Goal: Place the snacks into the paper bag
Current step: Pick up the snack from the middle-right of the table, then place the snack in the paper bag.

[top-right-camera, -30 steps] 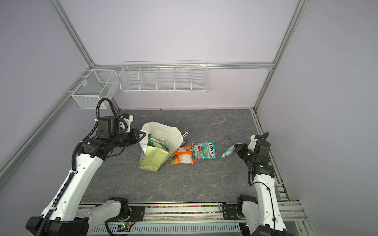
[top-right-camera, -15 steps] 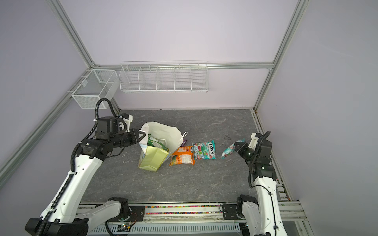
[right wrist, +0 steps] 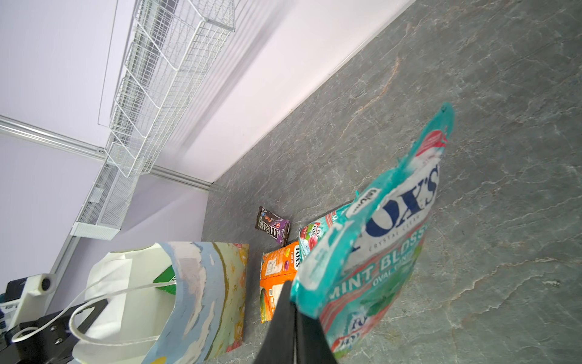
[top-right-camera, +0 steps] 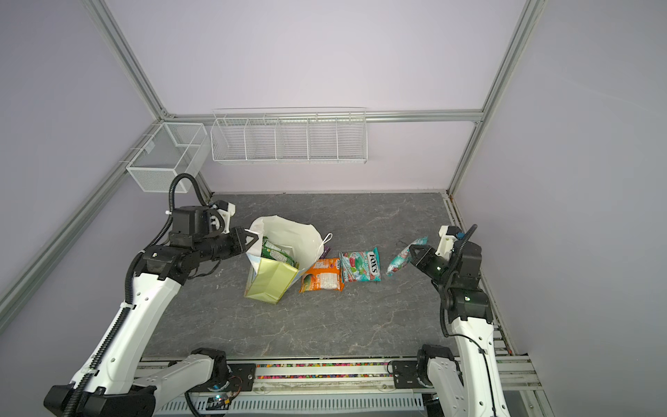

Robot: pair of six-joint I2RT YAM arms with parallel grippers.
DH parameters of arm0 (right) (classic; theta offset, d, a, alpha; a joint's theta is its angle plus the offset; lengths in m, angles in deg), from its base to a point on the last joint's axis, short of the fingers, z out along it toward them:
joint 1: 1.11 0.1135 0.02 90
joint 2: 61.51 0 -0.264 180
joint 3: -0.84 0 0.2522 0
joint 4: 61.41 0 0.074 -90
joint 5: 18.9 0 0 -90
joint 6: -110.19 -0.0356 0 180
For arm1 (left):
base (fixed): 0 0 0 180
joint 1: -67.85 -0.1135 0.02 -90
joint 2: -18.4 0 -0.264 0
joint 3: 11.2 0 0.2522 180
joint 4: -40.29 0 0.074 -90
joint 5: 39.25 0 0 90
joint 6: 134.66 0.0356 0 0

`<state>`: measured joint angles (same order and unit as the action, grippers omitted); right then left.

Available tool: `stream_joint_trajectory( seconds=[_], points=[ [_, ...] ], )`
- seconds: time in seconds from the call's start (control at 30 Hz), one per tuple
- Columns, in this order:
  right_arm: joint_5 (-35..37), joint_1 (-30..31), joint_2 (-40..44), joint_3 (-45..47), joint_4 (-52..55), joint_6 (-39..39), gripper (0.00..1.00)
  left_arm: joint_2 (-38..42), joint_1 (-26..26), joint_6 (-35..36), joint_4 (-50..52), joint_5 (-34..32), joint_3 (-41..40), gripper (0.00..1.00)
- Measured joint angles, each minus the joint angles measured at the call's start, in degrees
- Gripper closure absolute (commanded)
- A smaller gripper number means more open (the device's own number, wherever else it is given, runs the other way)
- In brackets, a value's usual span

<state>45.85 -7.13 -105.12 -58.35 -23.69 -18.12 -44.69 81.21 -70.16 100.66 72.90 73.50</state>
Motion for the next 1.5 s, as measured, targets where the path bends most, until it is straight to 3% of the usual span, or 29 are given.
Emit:
stream_joint_trajectory(
  seconds=[1.5],
  points=[
    [4.46,20.85,-0.72,-16.35,5.66,3.28,0.93,0.22,1.33,-0.85,-1.77,-0.74,-2.38,1.00]
  ],
)
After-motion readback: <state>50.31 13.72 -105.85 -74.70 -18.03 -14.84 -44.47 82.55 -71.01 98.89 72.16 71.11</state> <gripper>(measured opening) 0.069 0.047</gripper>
